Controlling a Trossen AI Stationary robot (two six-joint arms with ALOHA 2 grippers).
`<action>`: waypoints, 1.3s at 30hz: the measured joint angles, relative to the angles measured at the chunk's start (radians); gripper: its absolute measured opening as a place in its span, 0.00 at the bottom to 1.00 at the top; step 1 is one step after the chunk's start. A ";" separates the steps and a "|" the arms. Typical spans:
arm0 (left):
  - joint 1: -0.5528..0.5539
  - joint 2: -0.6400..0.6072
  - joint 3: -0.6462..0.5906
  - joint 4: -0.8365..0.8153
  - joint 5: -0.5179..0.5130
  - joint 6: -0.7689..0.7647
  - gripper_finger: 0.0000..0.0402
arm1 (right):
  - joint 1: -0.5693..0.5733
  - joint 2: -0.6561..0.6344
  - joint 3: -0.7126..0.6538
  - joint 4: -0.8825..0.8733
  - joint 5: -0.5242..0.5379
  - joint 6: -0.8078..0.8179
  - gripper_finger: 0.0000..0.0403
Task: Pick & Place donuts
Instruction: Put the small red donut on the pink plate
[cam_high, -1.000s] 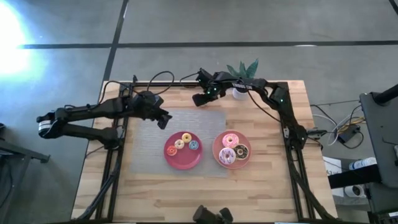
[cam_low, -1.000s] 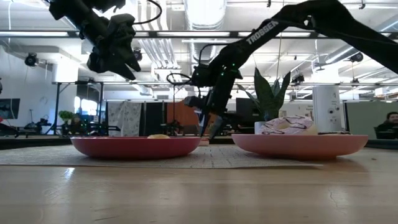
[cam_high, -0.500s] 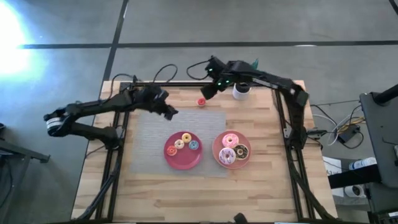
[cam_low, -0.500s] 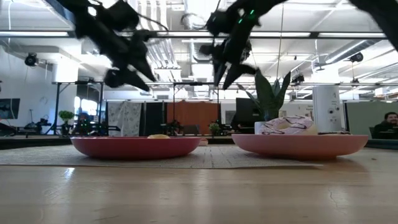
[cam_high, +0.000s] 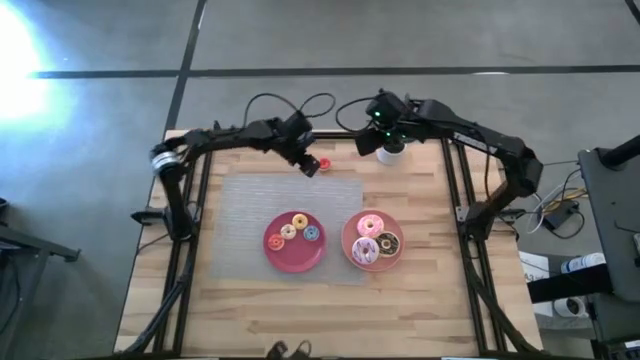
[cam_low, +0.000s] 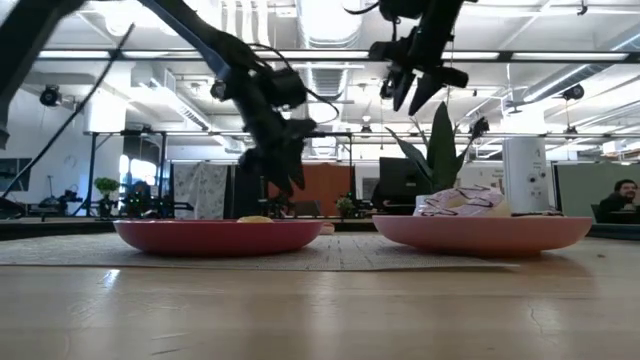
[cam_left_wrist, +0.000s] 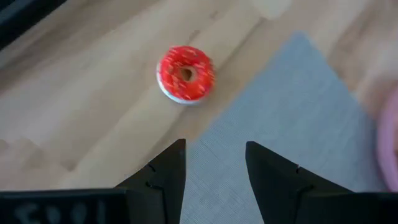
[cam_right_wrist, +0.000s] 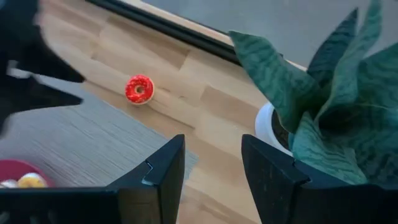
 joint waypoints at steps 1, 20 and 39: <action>0.007 0.030 0.037 -0.019 0.000 0.012 0.35 | 0.000 -0.013 -0.017 0.013 0.001 0.005 0.37; 0.047 0.343 0.326 -0.139 0.003 0.101 0.35 | 0.116 -0.276 -0.049 0.308 0.086 -0.133 0.37; 0.055 0.357 0.335 -0.098 -0.001 0.077 0.35 | 0.122 -0.202 -0.064 0.280 0.085 -0.159 0.37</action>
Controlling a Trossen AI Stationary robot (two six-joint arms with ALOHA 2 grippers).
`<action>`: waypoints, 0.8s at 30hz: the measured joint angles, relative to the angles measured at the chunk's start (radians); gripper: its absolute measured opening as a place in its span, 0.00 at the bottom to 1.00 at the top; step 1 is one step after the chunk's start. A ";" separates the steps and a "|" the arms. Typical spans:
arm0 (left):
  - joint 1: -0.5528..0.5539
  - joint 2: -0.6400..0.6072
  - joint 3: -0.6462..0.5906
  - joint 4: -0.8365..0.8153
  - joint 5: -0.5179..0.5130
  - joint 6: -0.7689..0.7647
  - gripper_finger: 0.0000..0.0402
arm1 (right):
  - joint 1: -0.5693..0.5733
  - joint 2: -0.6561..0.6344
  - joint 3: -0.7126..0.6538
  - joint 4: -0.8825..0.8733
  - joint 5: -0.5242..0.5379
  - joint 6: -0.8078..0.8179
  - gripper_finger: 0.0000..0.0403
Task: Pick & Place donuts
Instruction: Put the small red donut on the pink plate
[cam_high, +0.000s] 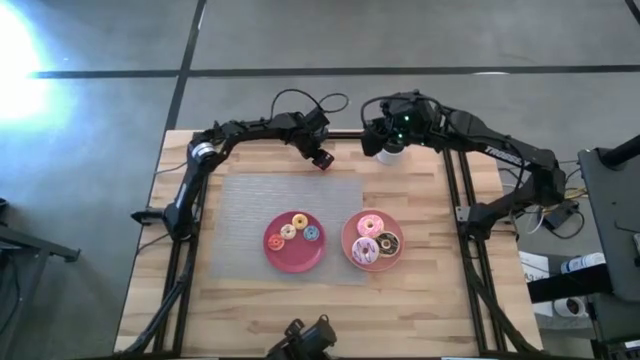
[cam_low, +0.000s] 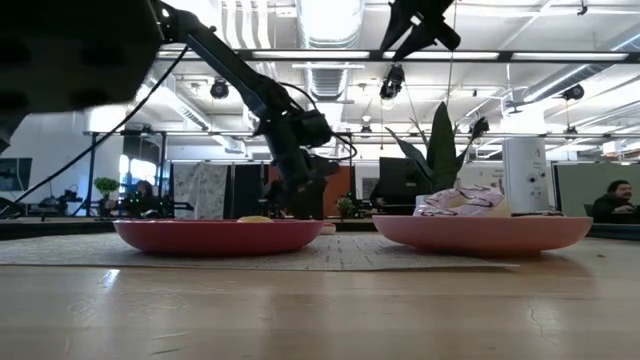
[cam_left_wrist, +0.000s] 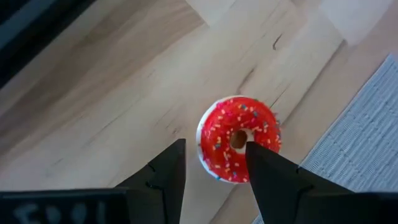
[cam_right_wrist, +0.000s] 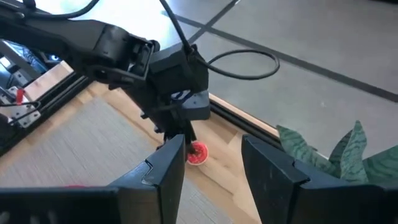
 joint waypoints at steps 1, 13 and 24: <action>0.000 0.002 0.000 0.002 0.000 0.000 0.35 | 0.000 0.001 0.000 -0.001 0.000 -0.001 0.37; 0.004 0.039 0.002 0.024 0.013 0.010 0.12 | 0.000 -0.004 0.000 -0.008 0.002 -0.001 0.37; -0.062 -0.212 -0.045 -0.187 -0.025 0.187 0.00 | 0.000 -0.004 0.000 -0.008 0.007 -0.001 0.37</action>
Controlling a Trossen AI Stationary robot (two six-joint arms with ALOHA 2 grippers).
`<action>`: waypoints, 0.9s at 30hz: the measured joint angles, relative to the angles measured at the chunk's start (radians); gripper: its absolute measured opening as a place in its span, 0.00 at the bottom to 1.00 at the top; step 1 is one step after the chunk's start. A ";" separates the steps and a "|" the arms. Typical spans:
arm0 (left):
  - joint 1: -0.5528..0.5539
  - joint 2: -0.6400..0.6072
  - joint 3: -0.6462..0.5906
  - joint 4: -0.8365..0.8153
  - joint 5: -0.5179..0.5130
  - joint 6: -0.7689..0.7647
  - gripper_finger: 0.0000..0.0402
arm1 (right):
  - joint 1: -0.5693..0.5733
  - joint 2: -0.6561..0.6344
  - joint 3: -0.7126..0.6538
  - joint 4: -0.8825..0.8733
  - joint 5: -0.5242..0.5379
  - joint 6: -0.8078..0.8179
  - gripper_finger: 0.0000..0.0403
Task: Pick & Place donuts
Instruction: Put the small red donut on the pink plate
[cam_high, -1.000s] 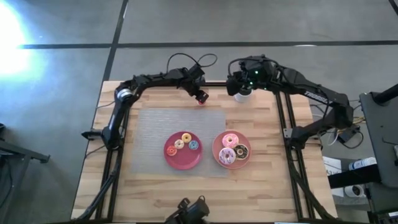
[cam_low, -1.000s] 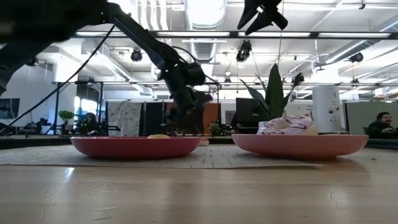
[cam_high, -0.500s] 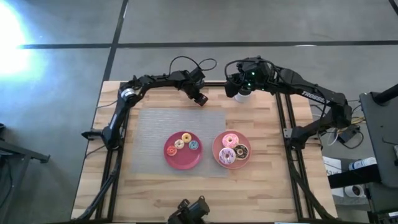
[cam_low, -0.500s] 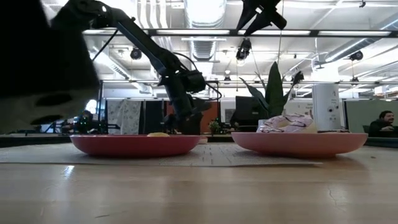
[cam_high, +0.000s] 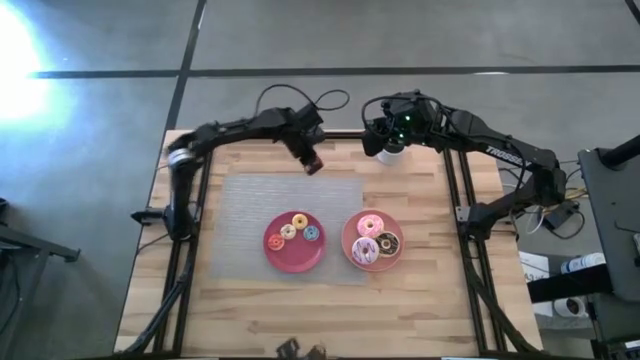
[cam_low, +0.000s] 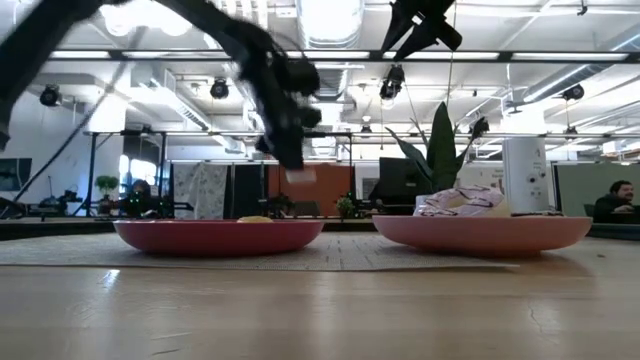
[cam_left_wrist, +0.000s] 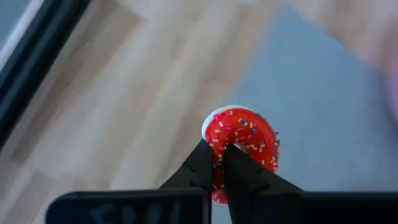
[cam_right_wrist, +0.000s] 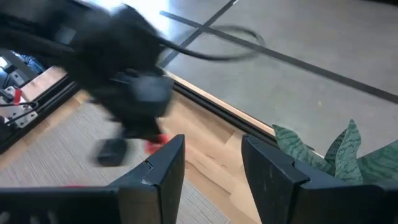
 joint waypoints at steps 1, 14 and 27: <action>-0.019 -0.054 -0.031 -0.011 -0.007 0.019 0.00 | 0.000 0.000 0.000 0.000 0.000 0.000 0.37; -0.443 -0.544 -0.688 0.340 -0.025 -0.178 0.00 | 0.000 0.000 -0.022 0.005 0.002 0.021 0.37; -0.623 -0.357 -0.681 0.449 -0.021 -0.232 0.00 | 0.098 0.019 -0.088 0.005 0.002 0.227 0.37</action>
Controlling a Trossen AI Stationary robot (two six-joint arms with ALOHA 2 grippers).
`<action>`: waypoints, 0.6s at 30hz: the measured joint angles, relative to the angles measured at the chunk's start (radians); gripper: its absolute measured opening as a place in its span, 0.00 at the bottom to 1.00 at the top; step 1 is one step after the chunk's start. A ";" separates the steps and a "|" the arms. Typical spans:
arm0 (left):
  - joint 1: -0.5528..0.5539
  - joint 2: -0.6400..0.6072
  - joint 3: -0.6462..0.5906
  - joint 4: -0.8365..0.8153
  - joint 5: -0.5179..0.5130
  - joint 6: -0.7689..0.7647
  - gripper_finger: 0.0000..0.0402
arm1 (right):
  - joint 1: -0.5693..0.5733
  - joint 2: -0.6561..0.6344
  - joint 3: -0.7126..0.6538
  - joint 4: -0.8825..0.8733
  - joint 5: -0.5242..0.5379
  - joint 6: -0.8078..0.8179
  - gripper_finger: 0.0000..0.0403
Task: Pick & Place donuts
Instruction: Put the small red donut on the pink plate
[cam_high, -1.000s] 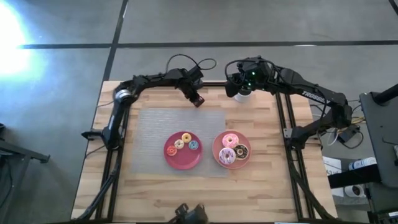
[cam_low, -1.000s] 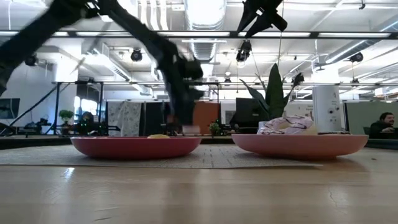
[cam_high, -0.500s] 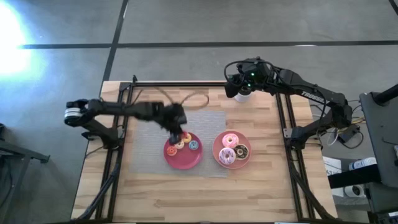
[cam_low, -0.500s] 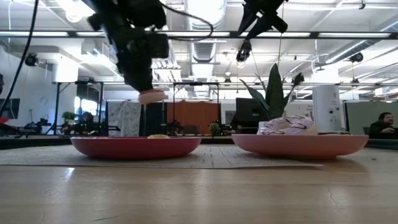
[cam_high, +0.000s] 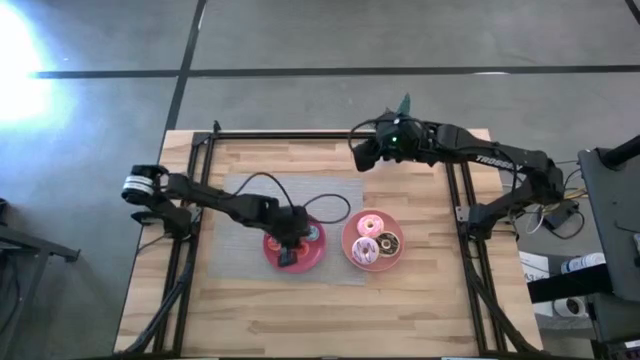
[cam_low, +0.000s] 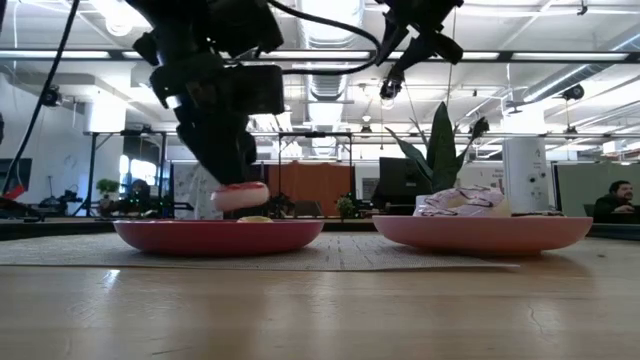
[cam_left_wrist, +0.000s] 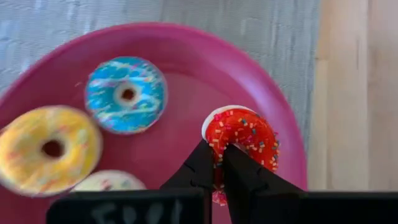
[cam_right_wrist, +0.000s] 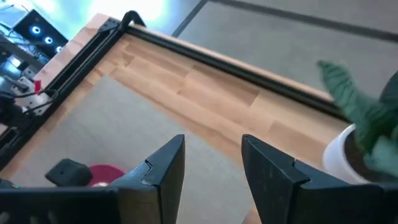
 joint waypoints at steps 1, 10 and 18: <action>-0.002 0.017 0.010 0.006 0.001 0.000 0.00 | 0.011 0.005 0.000 0.000 0.000 0.008 0.37; -0.003 0.113 0.060 0.057 0.050 0.019 0.03 | 0.110 0.060 0.004 -0.003 0.004 0.054 0.37; -0.002 0.083 0.059 0.042 0.014 0.011 0.26 | 0.167 0.069 0.004 -0.015 0.022 0.096 0.37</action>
